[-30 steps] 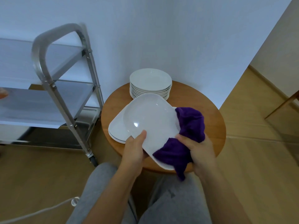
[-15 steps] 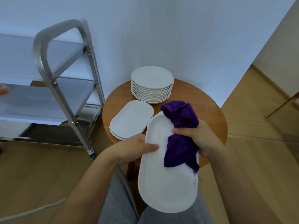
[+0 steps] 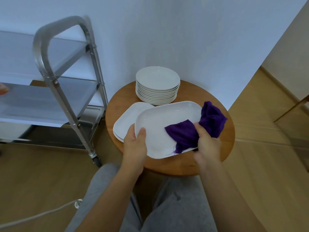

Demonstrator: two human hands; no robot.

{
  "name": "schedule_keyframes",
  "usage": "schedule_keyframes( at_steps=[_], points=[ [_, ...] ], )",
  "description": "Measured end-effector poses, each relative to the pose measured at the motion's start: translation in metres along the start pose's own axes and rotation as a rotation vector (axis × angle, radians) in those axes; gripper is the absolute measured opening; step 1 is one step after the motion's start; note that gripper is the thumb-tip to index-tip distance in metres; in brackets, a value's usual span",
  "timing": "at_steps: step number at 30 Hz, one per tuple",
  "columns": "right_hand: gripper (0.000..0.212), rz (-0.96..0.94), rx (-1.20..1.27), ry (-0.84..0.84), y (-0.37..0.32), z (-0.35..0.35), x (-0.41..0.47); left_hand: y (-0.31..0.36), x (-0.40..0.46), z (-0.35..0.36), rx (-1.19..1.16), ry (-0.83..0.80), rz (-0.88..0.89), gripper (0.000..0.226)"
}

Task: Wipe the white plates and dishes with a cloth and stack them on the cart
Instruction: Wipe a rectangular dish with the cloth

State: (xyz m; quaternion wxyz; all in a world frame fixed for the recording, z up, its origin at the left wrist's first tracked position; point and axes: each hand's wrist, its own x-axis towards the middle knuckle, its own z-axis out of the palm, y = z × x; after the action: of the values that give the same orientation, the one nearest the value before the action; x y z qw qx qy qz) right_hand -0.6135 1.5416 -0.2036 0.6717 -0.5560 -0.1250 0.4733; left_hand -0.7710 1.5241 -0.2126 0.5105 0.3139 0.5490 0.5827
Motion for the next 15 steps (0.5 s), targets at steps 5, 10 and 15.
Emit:
schedule_keyframes(
  at_steps=[5, 10, 15],
  points=[
    [0.047, -0.126, -0.349, -0.233, -0.023, -0.023, 0.015, 0.013, 0.015, -0.024, 0.198, -0.254, 0.063, 0.015],
    [0.055, -0.03, -0.717, -0.691, -0.042, -0.031, 0.015, 0.04, 0.03, -0.036, 0.251, -0.513, -0.129, 0.012],
    [0.047, 0.35, -0.424, -0.585, -0.023, -0.024, -0.003, 0.029, 0.027, -0.025, -0.418, -0.575, -0.335, 0.065]
  ],
)
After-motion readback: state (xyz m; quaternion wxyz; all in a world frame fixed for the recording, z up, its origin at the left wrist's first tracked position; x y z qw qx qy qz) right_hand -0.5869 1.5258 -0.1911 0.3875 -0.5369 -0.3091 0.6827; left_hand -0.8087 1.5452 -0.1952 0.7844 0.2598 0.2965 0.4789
